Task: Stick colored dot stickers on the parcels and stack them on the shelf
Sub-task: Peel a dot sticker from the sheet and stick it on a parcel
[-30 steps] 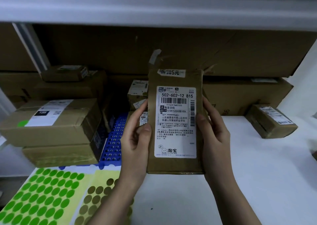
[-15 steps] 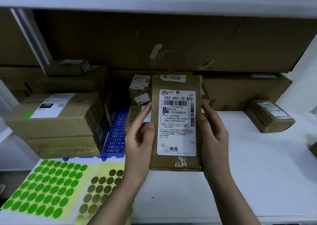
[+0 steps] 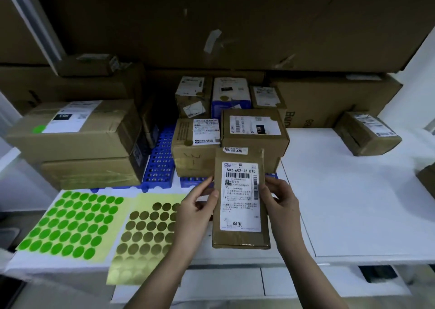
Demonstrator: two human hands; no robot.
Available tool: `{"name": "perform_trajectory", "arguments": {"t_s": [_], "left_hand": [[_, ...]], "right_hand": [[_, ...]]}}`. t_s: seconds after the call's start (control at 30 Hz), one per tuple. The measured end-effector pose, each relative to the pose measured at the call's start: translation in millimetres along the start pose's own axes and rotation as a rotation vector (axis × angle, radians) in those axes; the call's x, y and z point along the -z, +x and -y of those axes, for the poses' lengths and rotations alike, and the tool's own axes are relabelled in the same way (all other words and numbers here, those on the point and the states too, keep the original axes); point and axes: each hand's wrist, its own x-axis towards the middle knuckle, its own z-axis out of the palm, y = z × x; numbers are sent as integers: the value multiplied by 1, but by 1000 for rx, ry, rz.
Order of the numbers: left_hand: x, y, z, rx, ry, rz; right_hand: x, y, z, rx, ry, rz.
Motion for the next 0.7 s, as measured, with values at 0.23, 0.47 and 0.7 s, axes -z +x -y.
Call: {"name": "perform_trajectory", "arguments": {"t_s": [0.23, 0.47, 0.7], "left_hand": [[4, -16, 46, 138, 165, 68], [0, -3, 68, 99, 407, 133], [-7, 20, 89, 88, 589, 204]], "right_hand": [[3, -17, -53, -141, -194, 20], [-6, -8, -80, -209, -371, 49], [-9, 7, -83, -250, -457, 121]]}}
